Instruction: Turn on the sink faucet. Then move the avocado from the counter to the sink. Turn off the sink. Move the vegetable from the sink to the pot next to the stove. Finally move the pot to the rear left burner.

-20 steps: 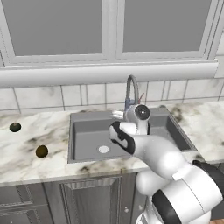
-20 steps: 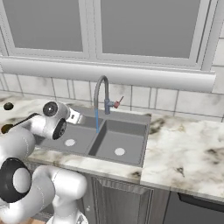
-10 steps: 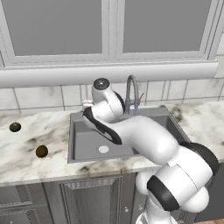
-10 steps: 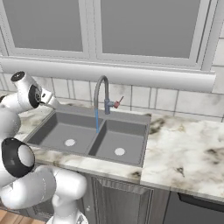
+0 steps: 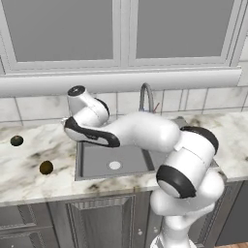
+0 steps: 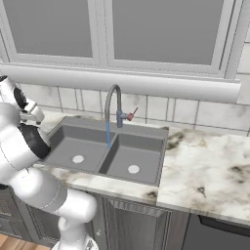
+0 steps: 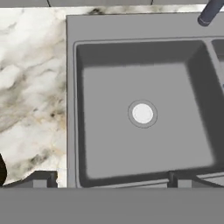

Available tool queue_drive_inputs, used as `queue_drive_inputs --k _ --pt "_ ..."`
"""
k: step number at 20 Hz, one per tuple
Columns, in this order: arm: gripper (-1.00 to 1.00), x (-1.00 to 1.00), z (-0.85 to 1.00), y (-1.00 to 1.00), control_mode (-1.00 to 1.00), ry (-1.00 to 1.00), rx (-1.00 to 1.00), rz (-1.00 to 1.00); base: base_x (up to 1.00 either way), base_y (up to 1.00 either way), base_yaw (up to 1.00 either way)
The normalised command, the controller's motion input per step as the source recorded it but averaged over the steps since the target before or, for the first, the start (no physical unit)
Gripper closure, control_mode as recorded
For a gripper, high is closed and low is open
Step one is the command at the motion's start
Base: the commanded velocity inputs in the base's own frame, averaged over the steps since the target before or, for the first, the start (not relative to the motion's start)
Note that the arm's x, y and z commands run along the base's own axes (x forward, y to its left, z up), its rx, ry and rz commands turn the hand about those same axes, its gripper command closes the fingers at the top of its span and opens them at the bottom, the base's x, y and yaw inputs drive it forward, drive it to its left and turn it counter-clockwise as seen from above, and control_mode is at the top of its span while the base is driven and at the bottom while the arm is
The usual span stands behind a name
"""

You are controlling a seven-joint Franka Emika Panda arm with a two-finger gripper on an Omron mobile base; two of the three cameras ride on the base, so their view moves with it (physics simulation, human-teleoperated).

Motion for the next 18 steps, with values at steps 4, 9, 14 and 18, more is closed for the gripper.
queue_drive_inputs --k 4,9,14,18 --pt "-1.00 -0.01 -0.53 0.52 -1.00 0.00 0.00 0.12 0.00 0.00 0.00" --pt "-1.00 0.00 -0.40 0.43 -1.00 0.00 0.00 0.05 0.00 0.00 0.00" --pt "-1.00 0.00 -0.13 0.47 -1.00 0.05 0.00 0.00 0.00 0.00 0.00" --pt "-1.00 0.00 -0.09 0.41 -1.00 0.16 0.01 0.00 0.00 0.00 0.00"
